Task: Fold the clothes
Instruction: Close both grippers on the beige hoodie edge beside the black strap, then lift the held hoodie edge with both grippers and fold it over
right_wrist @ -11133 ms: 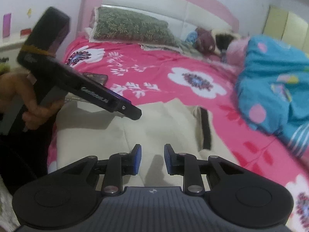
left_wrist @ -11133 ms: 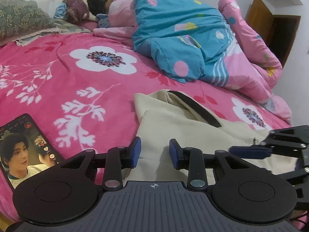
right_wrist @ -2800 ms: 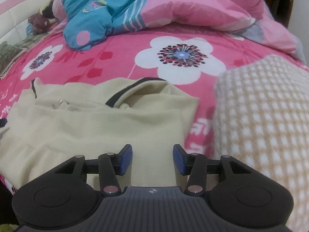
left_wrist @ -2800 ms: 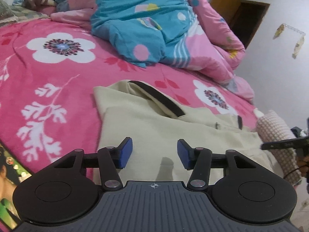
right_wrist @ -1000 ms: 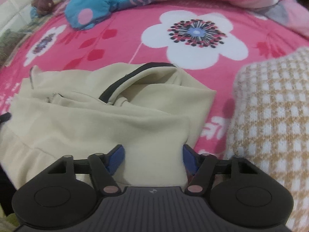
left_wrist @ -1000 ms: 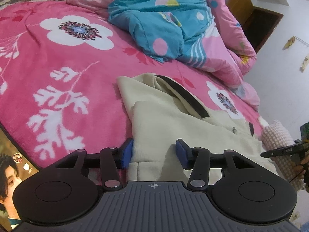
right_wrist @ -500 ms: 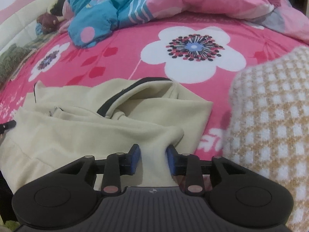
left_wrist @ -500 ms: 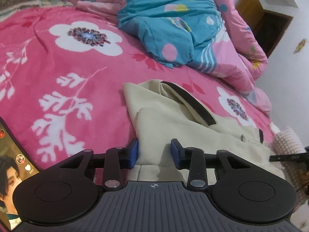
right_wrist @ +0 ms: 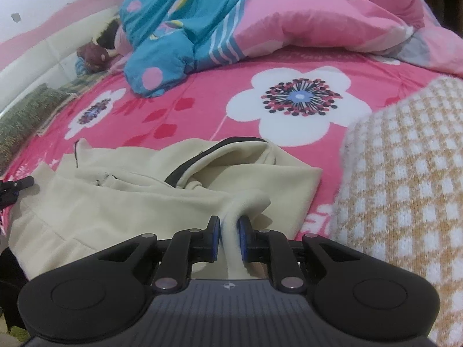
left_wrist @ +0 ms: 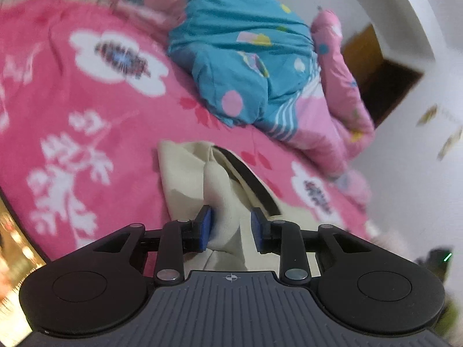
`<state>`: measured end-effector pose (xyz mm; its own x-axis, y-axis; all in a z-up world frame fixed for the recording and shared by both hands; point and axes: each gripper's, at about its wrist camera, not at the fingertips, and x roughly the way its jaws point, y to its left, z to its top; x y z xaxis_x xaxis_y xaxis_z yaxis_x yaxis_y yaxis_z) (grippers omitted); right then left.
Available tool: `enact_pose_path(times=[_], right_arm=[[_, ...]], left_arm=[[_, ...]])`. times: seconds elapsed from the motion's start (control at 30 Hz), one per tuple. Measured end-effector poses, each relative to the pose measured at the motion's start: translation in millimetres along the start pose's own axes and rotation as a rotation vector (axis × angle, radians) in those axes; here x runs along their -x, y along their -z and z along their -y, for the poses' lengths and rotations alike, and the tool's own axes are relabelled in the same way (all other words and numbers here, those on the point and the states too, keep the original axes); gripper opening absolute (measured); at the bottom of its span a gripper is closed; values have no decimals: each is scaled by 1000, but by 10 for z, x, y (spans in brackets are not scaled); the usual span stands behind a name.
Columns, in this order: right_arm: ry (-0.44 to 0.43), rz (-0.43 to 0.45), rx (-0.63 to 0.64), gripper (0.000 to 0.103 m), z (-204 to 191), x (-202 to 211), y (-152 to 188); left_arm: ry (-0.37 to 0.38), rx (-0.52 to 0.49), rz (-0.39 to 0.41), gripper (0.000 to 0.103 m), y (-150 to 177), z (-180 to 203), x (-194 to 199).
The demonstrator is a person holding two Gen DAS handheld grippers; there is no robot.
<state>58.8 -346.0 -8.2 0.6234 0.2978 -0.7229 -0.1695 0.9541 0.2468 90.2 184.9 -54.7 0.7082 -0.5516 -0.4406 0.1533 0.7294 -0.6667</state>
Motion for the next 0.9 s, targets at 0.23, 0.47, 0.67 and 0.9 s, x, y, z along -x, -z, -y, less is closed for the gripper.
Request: enact_pose_path(times=[0.23,0.47,0.67,0.9], right_arm=[[24,-27,29,33,-81,-130,40],[56,104,60,11,-174,96,124],[105,231,139,11,-361,359,98],[156,238,210,12,-465,389,26]], left_arm=[[-30,14,-44,34,-20,16,-142],[-152,-203,29,11,46,393,-97],[-190,-351,140,10,93,671,62],[-175,-414,192,10,21,821,42]])
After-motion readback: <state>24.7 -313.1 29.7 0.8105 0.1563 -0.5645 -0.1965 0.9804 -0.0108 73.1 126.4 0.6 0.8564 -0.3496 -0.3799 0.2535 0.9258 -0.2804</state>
